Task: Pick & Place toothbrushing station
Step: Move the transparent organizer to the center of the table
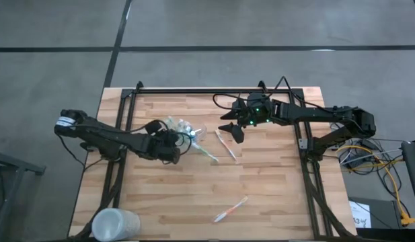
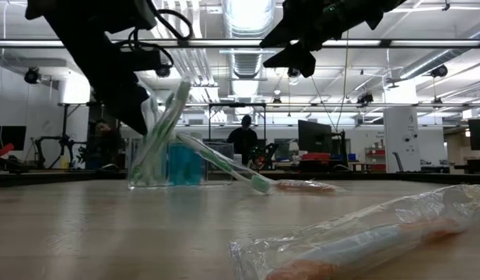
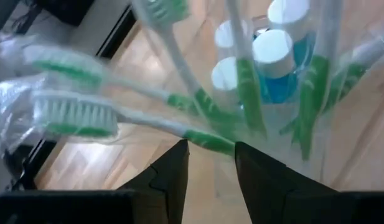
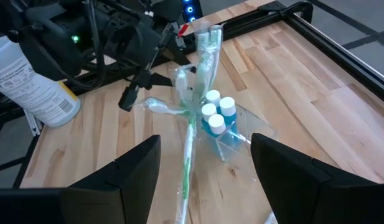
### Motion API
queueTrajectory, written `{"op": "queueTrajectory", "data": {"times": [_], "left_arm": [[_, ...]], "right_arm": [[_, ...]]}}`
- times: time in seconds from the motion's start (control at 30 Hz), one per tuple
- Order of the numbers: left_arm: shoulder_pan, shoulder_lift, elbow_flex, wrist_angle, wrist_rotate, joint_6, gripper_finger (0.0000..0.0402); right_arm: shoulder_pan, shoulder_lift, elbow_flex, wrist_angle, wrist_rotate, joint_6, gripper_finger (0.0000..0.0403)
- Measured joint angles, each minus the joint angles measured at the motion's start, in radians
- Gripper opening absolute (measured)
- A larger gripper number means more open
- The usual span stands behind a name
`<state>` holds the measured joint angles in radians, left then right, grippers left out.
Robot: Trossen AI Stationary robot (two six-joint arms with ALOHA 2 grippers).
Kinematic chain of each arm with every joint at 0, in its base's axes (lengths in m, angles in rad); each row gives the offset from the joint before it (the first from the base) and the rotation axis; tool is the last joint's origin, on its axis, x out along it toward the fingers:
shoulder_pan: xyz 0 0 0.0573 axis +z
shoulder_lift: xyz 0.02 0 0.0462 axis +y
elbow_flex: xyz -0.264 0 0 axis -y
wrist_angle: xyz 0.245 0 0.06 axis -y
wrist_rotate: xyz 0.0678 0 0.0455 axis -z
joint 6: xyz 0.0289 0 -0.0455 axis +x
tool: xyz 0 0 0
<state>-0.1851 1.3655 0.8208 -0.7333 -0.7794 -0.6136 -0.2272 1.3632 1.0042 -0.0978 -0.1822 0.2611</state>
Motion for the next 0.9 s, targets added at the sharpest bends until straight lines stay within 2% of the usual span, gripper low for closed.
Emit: {"op": "queueTrajectory", "data": {"times": [0.13, 0.37, 0.47, 0.8, 0.9], "left_arm": [[0.025, 0.000, -0.011, 0.049, 0.029, 0.063, 0.0136], [0.040, -0.011, -0.011, 0.049, 0.041, 0.063, 0.0136], [0.040, -0.029, -0.011, 0.043, 0.090, 0.063, 0.0136], [0.039, -0.164, 0.023, -0.033, 0.121, 0.074, 0.0136], [0.039, -0.210, 0.029, -0.089, 0.198, 0.074, 0.0136]], "right_arm": [[0.000, 0.000, 0.000, 0.000, 0.000, 0.000, 0.0244], [0.000, 0.000, 0.000, 0.000, 0.000, 0.000, 0.0244], [0.000, 0.000, 0.000, 0.000, 0.000, 0.000, 0.0244], [0.000, 0.000, 0.000, -0.001, 0.000, -0.004, 0.0244], [0.000, 0.000, 0.000, -0.001, 0.000, -0.008, 0.0244]]}}
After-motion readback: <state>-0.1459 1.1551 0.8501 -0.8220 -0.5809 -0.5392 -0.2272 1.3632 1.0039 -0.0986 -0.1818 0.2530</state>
